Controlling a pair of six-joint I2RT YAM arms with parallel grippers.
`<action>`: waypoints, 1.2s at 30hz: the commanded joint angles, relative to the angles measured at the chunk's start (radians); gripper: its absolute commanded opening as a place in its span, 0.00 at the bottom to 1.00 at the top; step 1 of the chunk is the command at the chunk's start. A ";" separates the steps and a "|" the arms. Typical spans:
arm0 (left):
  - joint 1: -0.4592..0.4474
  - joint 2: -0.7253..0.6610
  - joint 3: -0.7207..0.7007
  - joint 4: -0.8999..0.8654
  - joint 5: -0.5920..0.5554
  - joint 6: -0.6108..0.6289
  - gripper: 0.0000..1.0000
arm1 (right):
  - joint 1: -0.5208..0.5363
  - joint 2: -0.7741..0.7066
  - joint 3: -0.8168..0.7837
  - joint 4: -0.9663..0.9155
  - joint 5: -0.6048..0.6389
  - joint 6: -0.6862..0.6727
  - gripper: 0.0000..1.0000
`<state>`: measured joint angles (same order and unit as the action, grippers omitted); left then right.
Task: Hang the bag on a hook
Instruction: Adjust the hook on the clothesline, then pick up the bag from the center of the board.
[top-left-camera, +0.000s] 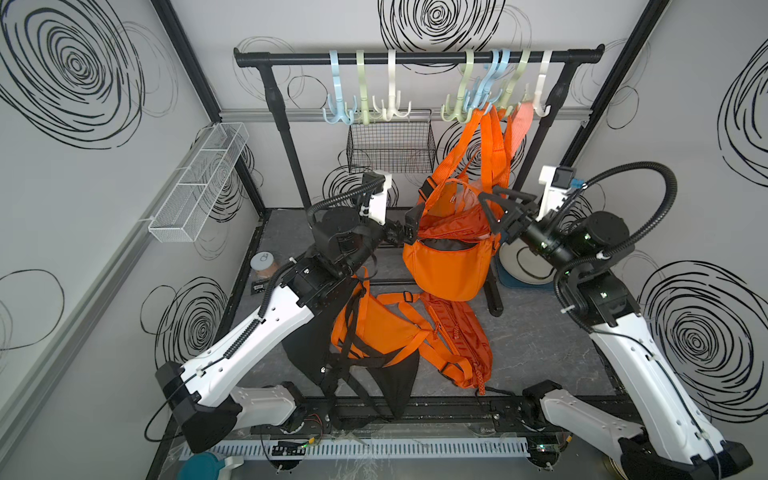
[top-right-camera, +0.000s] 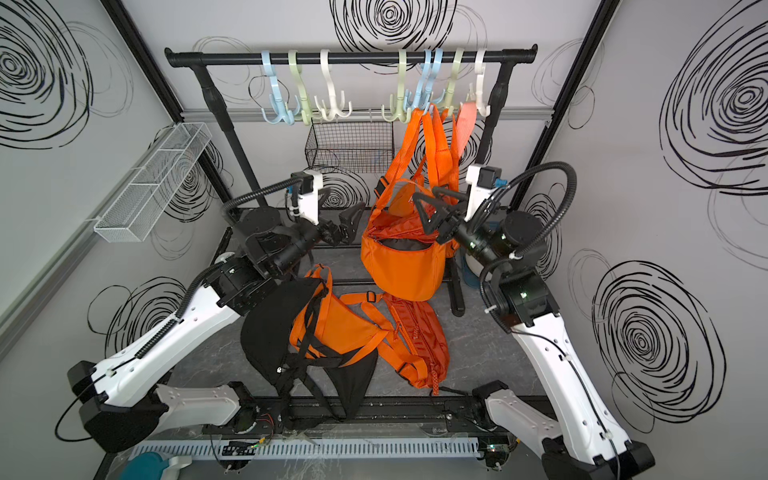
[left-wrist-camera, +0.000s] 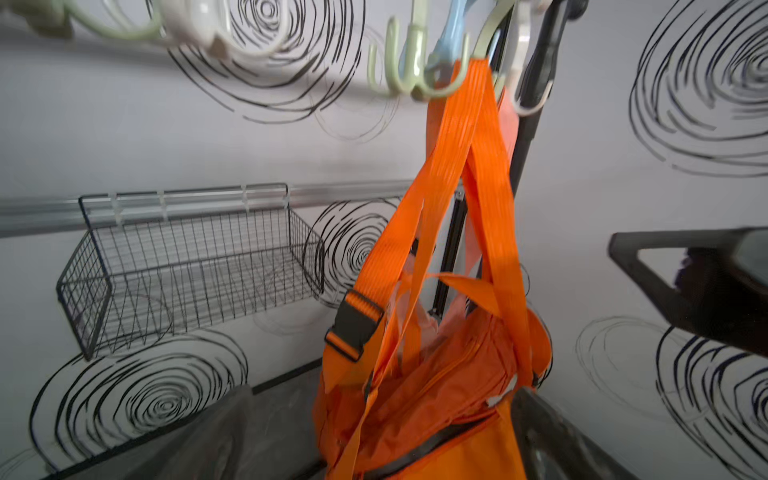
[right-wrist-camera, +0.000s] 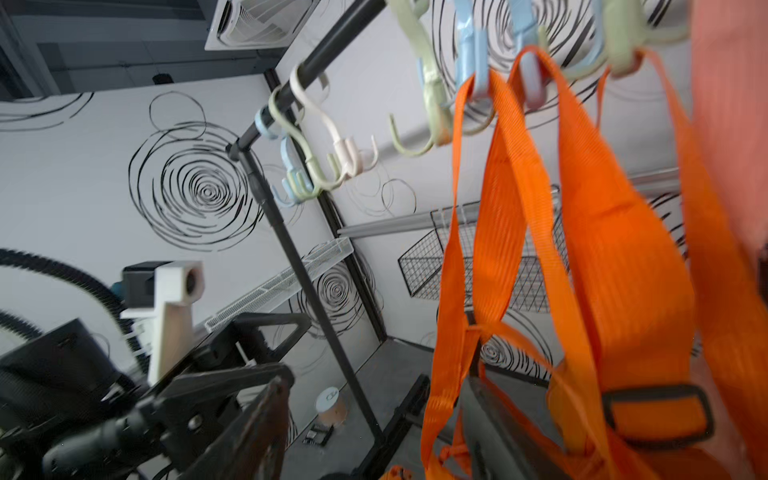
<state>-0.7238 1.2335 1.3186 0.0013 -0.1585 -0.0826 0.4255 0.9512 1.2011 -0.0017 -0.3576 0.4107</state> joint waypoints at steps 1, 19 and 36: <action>0.006 -0.090 -0.155 0.039 -0.082 0.064 0.99 | 0.102 -0.074 -0.187 -0.144 0.066 -0.084 0.69; 0.003 -0.371 -0.632 0.417 -0.488 0.066 0.99 | 0.592 0.335 -0.501 -0.084 0.212 -0.224 0.61; 0.012 -0.489 -0.711 0.558 -0.646 0.140 0.99 | 0.659 0.792 -0.224 0.069 -0.026 -0.273 0.55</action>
<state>-0.7170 0.7605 0.6155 0.4808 -0.7654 0.0242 1.0779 1.7348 0.9718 0.0257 -0.3214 0.1520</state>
